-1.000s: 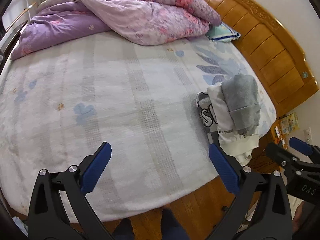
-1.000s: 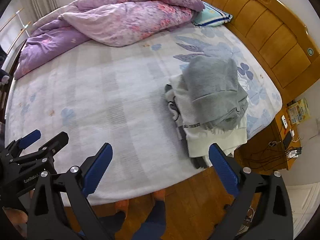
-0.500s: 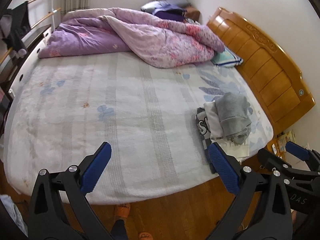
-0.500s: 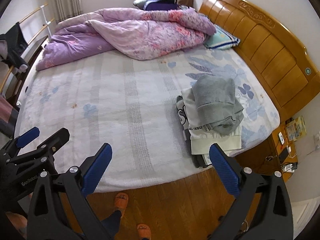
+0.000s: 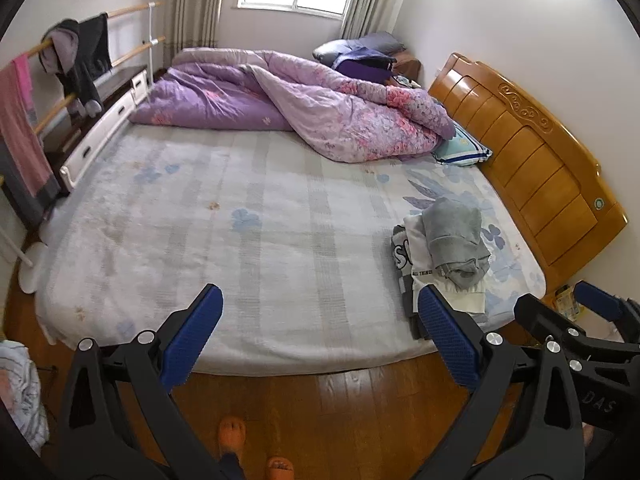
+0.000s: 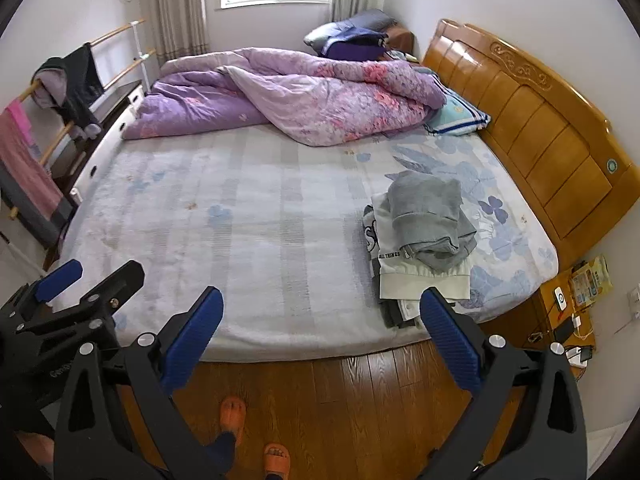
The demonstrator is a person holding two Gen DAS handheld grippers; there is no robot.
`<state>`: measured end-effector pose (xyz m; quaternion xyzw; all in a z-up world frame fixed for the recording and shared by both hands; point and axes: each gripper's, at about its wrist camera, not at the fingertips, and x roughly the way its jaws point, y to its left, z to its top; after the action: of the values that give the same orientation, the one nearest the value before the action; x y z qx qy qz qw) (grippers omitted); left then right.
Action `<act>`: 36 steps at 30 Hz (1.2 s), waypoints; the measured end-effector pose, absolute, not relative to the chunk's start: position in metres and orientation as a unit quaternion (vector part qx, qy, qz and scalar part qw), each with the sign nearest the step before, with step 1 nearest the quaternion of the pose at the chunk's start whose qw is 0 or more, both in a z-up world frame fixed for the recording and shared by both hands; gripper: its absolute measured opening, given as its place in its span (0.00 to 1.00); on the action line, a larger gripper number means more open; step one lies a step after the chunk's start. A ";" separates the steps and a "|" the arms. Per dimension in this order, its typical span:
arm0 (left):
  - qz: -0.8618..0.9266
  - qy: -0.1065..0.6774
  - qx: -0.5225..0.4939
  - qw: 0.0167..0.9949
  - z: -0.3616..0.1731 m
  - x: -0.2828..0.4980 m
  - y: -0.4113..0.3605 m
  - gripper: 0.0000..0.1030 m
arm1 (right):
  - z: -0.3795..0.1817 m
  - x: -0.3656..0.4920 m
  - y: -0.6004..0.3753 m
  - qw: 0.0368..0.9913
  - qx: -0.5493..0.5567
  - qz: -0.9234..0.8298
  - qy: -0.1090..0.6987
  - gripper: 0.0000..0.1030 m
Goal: Fold large clothes
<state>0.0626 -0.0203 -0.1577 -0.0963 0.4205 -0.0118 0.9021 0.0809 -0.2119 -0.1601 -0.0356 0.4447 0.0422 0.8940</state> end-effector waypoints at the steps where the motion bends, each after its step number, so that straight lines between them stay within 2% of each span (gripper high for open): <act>1: -0.008 0.415 -0.093 0.905 -0.149 0.052 -0.020 0.95 | -0.154 0.074 -0.211 0.896 -0.036 0.046 0.440 0.92; 16: -0.007 0.360 -0.061 0.931 -0.067 -0.054 0.031 0.95 | -0.089 -0.021 -0.164 0.916 -0.007 0.068 0.396 0.92; 36: -0.006 0.294 -0.033 0.955 -0.005 -0.139 0.073 0.95 | -0.044 -0.096 -0.122 0.940 -0.018 0.029 0.340 0.92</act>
<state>-0.1393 0.0728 -0.0050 -0.0327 0.2941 -0.0059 0.9552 -0.0961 -0.1222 -0.0443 -0.0175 0.3399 0.0285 0.9399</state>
